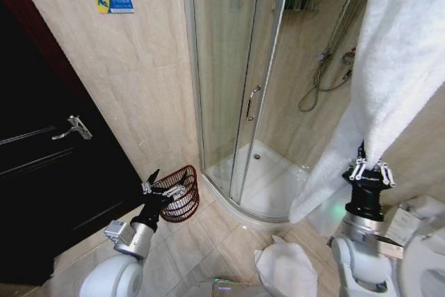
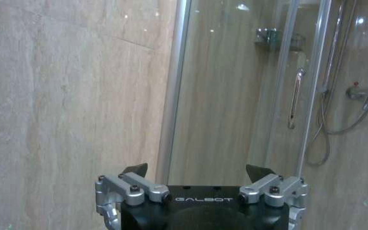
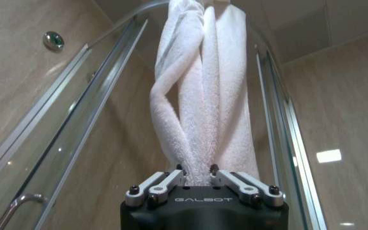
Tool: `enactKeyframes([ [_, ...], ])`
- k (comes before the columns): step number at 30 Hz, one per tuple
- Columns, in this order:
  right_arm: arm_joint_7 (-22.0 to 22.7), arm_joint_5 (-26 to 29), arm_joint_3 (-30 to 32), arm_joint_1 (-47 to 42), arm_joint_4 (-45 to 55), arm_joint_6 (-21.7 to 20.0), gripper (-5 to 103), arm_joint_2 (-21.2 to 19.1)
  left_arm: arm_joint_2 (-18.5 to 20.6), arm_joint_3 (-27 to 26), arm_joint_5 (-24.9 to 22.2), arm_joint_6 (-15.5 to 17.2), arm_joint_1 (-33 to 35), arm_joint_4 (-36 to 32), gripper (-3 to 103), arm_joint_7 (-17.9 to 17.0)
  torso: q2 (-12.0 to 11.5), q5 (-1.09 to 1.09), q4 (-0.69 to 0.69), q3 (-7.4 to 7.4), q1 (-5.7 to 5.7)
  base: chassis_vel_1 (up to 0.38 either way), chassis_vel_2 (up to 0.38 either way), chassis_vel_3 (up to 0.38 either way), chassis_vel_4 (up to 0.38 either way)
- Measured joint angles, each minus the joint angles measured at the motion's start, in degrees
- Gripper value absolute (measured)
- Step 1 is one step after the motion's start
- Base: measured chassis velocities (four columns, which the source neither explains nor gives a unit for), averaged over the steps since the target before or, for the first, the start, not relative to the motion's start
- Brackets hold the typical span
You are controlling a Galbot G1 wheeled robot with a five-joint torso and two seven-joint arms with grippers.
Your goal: Discard the used towel into the hamper.
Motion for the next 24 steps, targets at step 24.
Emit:
enactKeyframes([
  [24,3.48,-7.11,-4.04,0.55,-2.86,4.41,11,2.12,0.00,0.00,0.00,0.00,0.00,0.00,100,0.00,0.00,-0.01,0.00,0.00,0.00,0.000,0.000,0.000,0.000],
])
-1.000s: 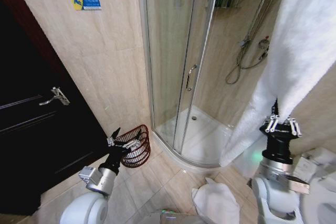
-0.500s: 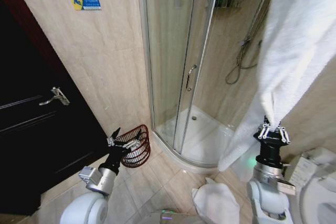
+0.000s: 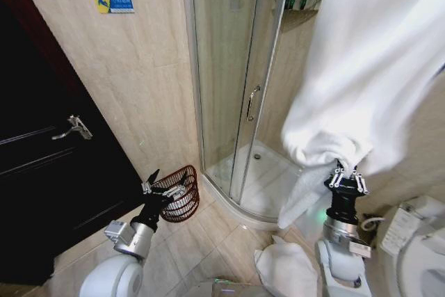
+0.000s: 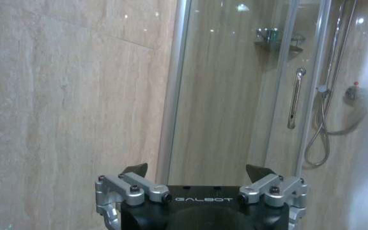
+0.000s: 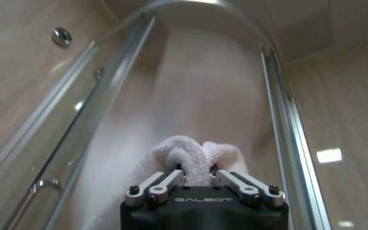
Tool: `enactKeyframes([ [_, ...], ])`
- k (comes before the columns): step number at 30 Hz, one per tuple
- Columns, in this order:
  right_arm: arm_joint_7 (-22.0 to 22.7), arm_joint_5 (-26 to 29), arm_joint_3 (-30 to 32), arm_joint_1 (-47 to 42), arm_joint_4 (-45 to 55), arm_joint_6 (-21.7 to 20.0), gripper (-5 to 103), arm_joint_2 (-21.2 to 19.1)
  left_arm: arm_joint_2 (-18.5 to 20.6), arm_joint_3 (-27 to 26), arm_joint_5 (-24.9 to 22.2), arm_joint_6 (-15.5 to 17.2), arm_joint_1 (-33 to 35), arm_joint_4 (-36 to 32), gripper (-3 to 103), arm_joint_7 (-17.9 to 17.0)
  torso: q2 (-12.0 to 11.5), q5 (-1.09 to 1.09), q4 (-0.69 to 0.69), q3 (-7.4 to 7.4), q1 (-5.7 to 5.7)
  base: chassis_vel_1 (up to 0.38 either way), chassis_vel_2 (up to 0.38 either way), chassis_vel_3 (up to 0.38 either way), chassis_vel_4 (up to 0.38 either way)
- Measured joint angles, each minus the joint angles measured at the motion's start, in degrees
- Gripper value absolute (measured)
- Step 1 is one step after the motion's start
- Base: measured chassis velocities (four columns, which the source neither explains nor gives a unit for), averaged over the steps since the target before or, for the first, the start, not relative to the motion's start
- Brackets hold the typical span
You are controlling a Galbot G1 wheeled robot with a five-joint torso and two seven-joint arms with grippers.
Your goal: Discard the used towel into the hamper.
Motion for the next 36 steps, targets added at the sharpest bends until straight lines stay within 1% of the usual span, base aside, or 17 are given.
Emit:
enactKeyframes([
  [2,0.05,-0.33,0.00,0.11,0.12,-0.05,11,-0.08,0.00,0.00,0.00,0.00,0.00,0.00,100,0.00,0.00,0.00,0.00,0.00,0.00,0.000,0.000,0.000,0.000],
  [4,1.00,-2.65,1.05,1.04,0.20,-0.11,11,-0.47,0.00,0.00,0.00,0.00,0.00,0.00,100,0.00,0.00,0.03,0.01,0.00,0.00,0.000,0.000,0.000,0.000],
  [5,1.00,-2.65,1.05,1.04,0.20,-0.11,11,-0.47,0.00,0.00,0.00,0.00,0.00,0.00,100,0.00,0.00,0.03,0.01,0.00,0.00,0.000,0.000,0.000,0.000],
  [8,2.76,-3.90,5.16,2.87,1.58,-0.60,11,-1.88,0.01,0.01,0.00,0.00,0.00,0.00,100,0.00,-0.01,0.05,-0.01,0.00,0.00,0.000,0.000,0.000,0.000],
  [9,2.76,-3.90,5.16,2.87,1.58,-0.60,11,-1.88,0.01,0.01,0.00,0.00,0.00,0.00,100,0.00,-0.01,0.05,-0.01,0.00,0.00,0.000,0.000,0.000,0.000],
  [10,3.15,-3.84,7.08,3.83,2.40,-0.93,11,-2.78,0.00,0.00,0.00,0.00,0.00,0.00,100,0.00,0.00,-0.04,0.01,-0.01,0.00,0.000,0.000,0.000,0.000],
  [12,3.24,-3.06,10.97,5.73,4.09,-2.09,11,-5.32,0.00,0.00,0.00,0.00,0.00,0.00,100,0.00,0.00,0.02,0.00,0.00,0.00,0.000,0.000,0.000,0.000],
  [13,3.08,-1.57,12.90,6.85,5.45,-3.04,11,-7.46,0.01,0.00,0.00,0.00,0.00,0.00,100,0.00,0.00,0.04,0.00,0.00,0.00,0.000,0.000,0.000,0.000],
  [14,3.08,-1.57,12.90,6.85,5.45,-3.04,11,-7.46,0.01,0.00,0.00,0.00,0.00,0.00,100,0.00,0.00,0.04,0.00,0.00,0.00,0.000,0.000,0.000,0.000],
  [15,2.70,0.48,14.05,7.76,7.01,-3.99,11,-9.67,0.00,0.00,0.00,0.00,0.00,0.00,100,0.00,0.00,-0.01,0.00,-0.01,0.00,0.000,0.000,0.000,0.000],
  [16,1.97,2.88,14.41,8.33,8.46,-4.69,11,-11.62,0.01,0.00,0.00,0.00,0.00,0.00,100,0.00,0.00,0.00,0.00,0.00,0.00,0.000,0.000,0.000,0.000],
  [17,1.97,2.88,14.41,8.33,8.46,-4.69,11,-11.62,0.01,0.00,0.00,0.00,0.00,0.00,100,0.00,0.00,0.00,0.00,0.00,0.00,0.000,0.000,0.000,0.000],
  [20,-0.23,8.15,13.32,9.16,11.75,-5.81,11,-15.11,0.00,0.00,0.00,0.00,0.00,0.00,100,0.00,0.00,0.01,0.00,0.00,0.00,0.000,0.000,0.000,0.000],
  [25,-0.45,9.60,11.25,9.71,14.25,-7.03,11,-15.82,0.00,0.00,0.00,0.00,0.00,0.00,100,0.00,0.00,0.02,0.01,0.00,0.00,0.000,0.000,0.000,0.000],
  [27,-0.41,10.66,9.97,9.84,15.75,-8.46,11,-16.27,0.00,0.00,0.00,0.00,0.00,0.00,100,0.00,0.00,0.00,0.00,0.00,0.00,0.000,0.000,0.000,0.000],
  [32,-0.38,10.63,9.67,10.54,15.08,-8.58,11,-17.24,0.00,0.00,0.00,0.00,0.00,0.00,100,0.00,0.00,0.02,0.00,0.00,0.00,0.000,0.000,0.000,0.000],
  [36,0.76,11.28,9.64,10.45,15.84,-9.87,11,-17.58,0.00,0.00,0.00,0.00,0.00,0.00,100,0.00,0.00,0.02,0.00,0.00,0.00,0.000,0.000,0.000,0.000],
])
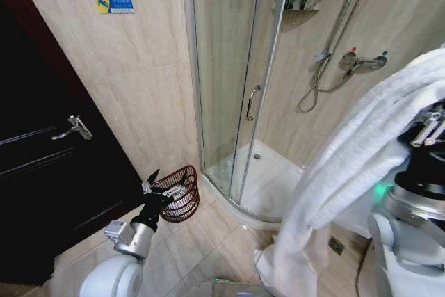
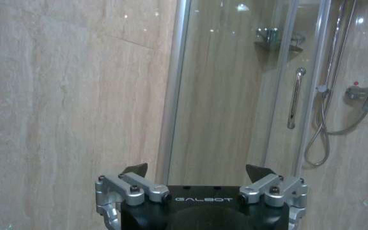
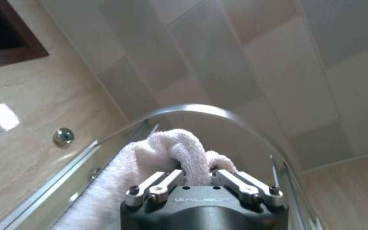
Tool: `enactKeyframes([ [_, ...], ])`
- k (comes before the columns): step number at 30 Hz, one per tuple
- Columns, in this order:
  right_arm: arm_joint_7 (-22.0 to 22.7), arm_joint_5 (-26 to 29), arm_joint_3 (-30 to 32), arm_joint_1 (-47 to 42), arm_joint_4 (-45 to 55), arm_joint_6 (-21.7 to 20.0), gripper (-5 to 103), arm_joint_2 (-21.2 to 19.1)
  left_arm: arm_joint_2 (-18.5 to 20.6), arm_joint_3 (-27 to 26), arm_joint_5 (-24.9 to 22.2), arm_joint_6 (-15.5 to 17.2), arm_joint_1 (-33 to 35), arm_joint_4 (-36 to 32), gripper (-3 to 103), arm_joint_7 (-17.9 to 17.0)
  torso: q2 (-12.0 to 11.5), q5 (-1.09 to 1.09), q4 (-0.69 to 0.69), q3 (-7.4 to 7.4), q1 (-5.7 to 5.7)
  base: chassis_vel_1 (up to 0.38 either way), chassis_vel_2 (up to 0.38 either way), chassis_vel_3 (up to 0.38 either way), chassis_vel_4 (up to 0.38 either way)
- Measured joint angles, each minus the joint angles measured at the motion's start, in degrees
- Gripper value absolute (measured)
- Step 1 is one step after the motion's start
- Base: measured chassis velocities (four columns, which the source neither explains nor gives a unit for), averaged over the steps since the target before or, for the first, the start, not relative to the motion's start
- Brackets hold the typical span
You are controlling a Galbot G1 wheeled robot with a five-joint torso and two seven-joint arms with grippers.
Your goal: Discard the used towel into the hamper.
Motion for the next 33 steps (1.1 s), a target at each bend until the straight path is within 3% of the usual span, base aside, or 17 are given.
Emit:
enactKeyframes([
  [4,0.61,1.02,0.19,-0.45,0.92,-1.43,11,-0.51,0.00,0.00,0.00,0.00,0.00,0.00,100,0.00,0.00,-0.01,0.00,0.00,0.00,0.000,0.000,0.000,0.000],
  [9,5.88,3.88,-3.86,-4.91,4.74,-9.87,11,2.01,0.00,0.00,0.00,0.00,0.00,0.00,100,0.00,0.00,0.02,0.00,0.00,0.00,0.000,0.000,0.000,0.000],
  [12,4.67,7.48,-5.15,-7.48,6.48,-15.34,11,3.29,0.00,0.00,0.00,0.00,0.00,0.00,100,0.00,0.01,-0.02,-0.01,0.00,-0.01,0.000,0.000,0.000,0.000],
  [18,4.22,10.18,-4.35,-5.93,6.65,-19.41,11,1.67,0.00,0.00,0.00,0.00,0.00,0.00,100,0.00,0.00,-0.01,0.00,0.00,0.00,0.000,0.000,0.000,0.000],
  [24,4.45,12.46,-3.17,-5.23,6.64,-21.50,11,-0.31,0.00,0.00,0.00,0.00,0.00,0.00,100,0.00,0.00,0.00,0.00,0.00,0.00,0.000,0.000,0.000,0.000],
  [33,3.22,13.43,-2.91,-5.85,6.55,-20.47,11,-0.74,0.00,0.00,0.00,0.00,0.00,0.00,100,0.00,0.00,0.00,0.00,0.00,0.00,0.000,0.000,0.000,0.000],
])
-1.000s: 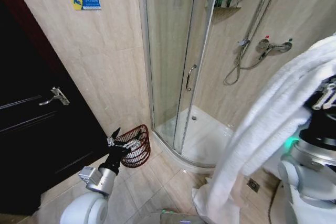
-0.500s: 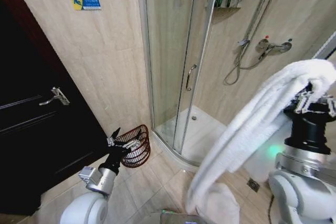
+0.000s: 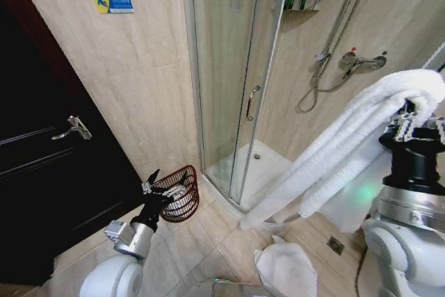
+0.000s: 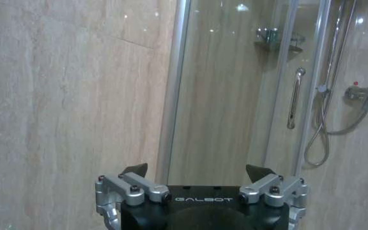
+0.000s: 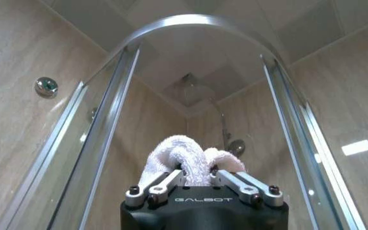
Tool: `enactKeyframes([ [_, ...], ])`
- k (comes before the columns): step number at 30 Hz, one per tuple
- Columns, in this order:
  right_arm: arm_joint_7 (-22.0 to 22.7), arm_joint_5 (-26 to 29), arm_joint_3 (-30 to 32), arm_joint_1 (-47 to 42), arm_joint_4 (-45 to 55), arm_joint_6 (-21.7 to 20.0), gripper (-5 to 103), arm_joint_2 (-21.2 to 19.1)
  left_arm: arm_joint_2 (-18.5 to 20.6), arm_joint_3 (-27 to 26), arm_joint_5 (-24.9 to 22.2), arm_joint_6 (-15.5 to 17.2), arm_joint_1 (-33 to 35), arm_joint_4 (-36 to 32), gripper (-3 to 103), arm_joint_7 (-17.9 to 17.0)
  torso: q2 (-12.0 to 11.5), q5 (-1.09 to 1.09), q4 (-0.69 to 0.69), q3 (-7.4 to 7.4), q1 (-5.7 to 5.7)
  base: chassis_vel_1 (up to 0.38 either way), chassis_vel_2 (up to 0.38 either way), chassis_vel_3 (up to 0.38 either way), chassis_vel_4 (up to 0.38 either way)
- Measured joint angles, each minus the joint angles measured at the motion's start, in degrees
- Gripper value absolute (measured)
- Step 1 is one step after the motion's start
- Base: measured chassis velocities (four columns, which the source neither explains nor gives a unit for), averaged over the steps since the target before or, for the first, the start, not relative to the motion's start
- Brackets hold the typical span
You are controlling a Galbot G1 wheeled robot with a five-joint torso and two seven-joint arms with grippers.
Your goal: Discard the used towel into the hamper.
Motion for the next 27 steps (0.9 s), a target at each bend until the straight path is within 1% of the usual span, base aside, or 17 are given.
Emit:
enactKeyframes([
  [17,-1.00,0.26,0.71,0.24,-0.09,1.31,11,-0.35,0.00,0.00,0.00,0.00,0.00,0.00,100,0.00,0.00,0.00,0.00,0.00,0.01,0.000,0.000,0.000,0.000],
  [27,-1.06,0.36,1.70,-0.05,-0.13,1.97,11,0.09,0.00,0.00,0.00,0.00,0.00,0.00,100,0.00,0.00,0.00,-0.01,-0.01,-0.02,0.099,-0.108,-0.117,0.121],
])
